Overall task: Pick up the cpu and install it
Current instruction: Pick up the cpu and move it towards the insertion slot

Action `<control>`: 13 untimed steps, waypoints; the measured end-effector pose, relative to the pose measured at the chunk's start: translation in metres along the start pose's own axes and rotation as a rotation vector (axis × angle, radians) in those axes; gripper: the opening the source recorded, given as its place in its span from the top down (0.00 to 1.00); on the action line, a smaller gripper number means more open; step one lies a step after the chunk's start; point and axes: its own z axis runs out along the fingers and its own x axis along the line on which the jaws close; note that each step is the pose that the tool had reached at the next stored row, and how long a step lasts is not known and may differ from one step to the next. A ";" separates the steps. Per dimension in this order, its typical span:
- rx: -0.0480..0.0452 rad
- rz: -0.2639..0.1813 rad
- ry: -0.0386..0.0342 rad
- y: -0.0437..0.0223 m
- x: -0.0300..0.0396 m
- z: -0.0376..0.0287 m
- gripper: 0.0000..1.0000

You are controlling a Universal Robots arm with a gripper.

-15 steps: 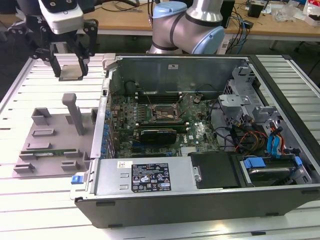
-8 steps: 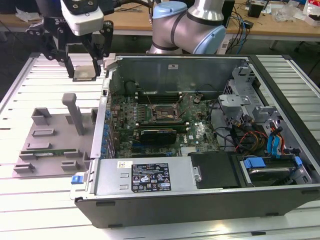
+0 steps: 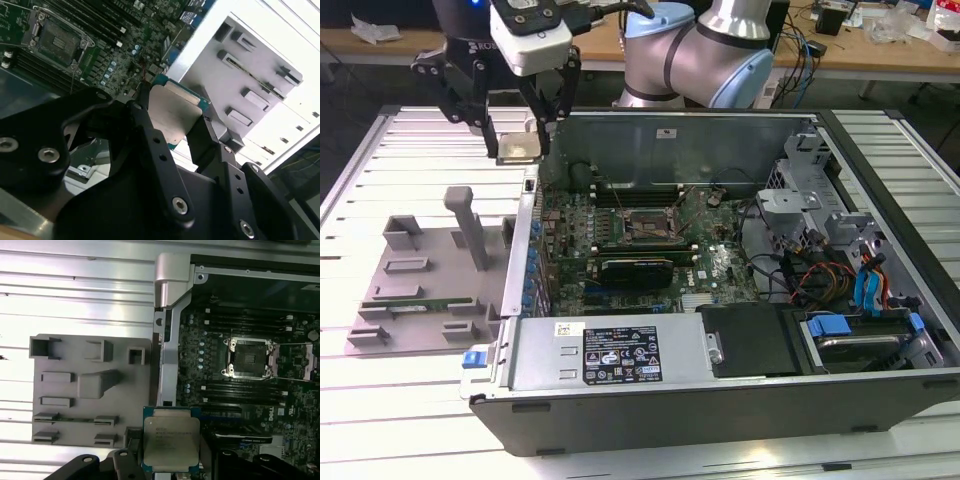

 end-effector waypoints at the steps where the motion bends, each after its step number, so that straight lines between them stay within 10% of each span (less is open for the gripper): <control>1: 0.0000 0.000 0.0007 0.0001 -0.0033 0.0011 0.45; 13: -0.0002 0.000 0.0087 0.0059 -0.0519 0.0170 0.45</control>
